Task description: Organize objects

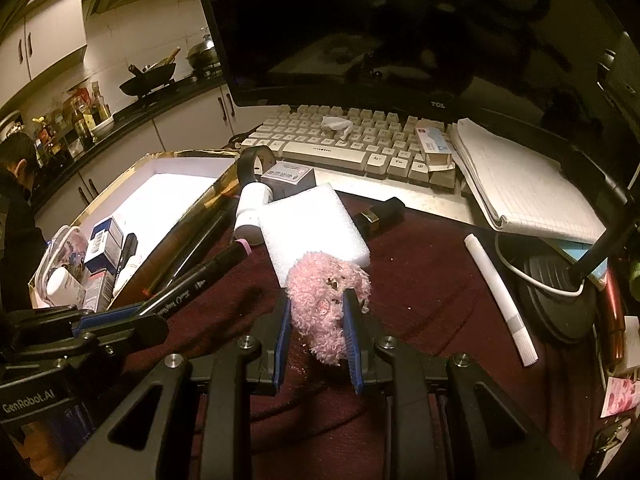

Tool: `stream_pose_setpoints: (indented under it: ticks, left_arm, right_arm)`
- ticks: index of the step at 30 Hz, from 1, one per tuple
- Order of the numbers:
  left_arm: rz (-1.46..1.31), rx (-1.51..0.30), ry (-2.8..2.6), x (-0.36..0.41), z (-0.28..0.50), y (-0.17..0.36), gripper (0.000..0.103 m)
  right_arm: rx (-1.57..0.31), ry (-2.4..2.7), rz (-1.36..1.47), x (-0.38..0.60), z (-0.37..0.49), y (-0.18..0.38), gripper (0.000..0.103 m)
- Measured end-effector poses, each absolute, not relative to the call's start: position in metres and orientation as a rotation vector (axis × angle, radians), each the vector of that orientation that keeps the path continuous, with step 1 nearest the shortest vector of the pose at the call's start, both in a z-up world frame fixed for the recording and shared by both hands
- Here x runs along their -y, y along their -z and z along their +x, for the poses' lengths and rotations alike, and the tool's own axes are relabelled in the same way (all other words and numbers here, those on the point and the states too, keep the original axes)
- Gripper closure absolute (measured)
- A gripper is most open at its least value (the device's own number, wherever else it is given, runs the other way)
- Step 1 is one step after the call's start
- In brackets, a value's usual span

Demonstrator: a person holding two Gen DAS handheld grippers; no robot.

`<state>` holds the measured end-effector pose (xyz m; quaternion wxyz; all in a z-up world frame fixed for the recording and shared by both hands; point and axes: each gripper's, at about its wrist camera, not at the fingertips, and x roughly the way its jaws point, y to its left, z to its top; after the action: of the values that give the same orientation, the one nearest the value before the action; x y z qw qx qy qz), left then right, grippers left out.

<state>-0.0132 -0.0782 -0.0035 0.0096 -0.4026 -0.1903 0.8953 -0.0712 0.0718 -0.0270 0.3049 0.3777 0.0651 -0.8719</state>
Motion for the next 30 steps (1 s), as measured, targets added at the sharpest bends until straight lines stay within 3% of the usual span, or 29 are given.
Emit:
stream_pose_setpoints:
  ticks: [30]
  left_arm:
    - [-1.165,0.608,-2.884,0.094,0.002,-0.020,0.089]
  right_arm:
    - [-0.200,2.301,0.978,-0.062,-0.068,0.018,0.079]
